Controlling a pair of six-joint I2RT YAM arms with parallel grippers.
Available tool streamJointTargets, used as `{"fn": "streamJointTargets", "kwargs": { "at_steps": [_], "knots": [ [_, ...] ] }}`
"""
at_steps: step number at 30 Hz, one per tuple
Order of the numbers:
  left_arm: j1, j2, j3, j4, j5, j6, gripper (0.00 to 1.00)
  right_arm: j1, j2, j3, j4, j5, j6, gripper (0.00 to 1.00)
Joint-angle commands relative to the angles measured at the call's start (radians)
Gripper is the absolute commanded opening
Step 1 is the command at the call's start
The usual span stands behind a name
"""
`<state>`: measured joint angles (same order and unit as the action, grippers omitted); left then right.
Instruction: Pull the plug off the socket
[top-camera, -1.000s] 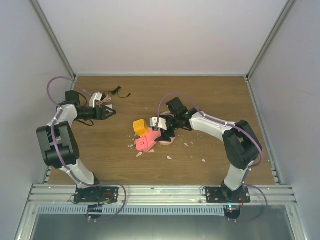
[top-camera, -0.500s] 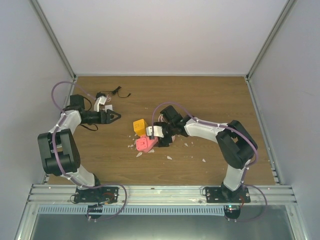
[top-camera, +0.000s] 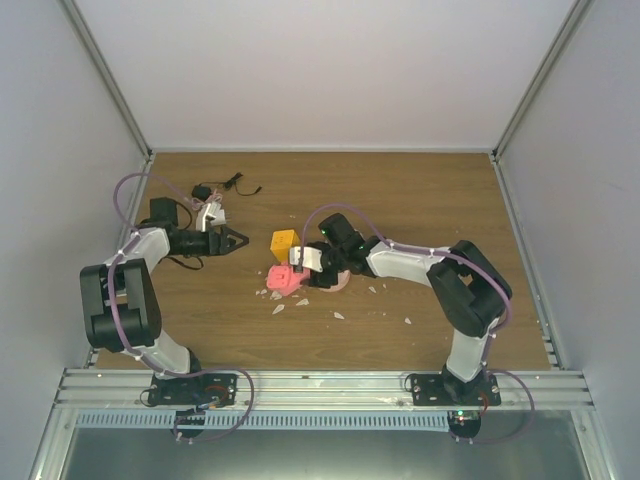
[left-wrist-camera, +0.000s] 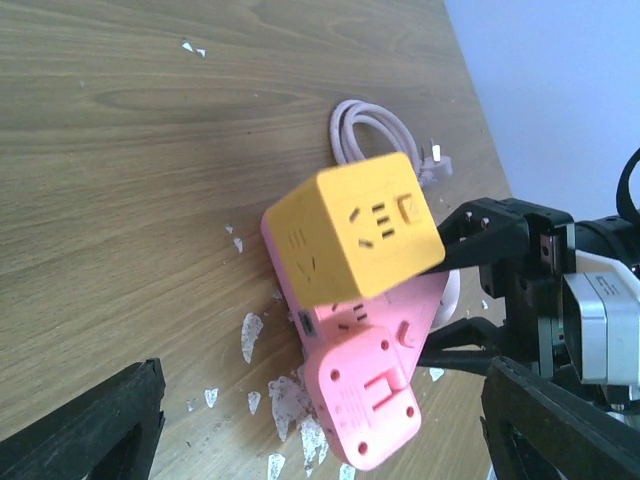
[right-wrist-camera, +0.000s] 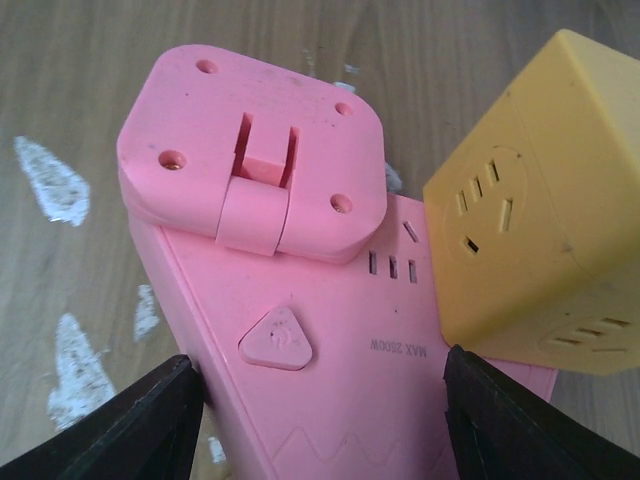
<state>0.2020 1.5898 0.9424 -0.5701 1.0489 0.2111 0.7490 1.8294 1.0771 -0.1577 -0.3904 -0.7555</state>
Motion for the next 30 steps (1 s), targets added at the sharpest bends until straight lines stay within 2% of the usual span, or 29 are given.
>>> {"fn": "streamJointTargets", "kwargs": {
  "at_steps": [1,13,30],
  "knots": [
    [-0.014,-0.013,-0.023,0.055,0.016,-0.023,0.86,-0.002,0.049,-0.017,0.012,0.13,0.119,0.66],
    [-0.156,0.12,-0.011,0.077,-0.019,-0.025,0.82,-0.003,0.05,-0.048,0.039,0.135,0.194,0.64],
    [-0.273,0.266,0.041,0.07,-0.003,-0.022,0.72,-0.004,0.044,-0.063,0.064,0.113,0.194,0.6]
  ]
}}
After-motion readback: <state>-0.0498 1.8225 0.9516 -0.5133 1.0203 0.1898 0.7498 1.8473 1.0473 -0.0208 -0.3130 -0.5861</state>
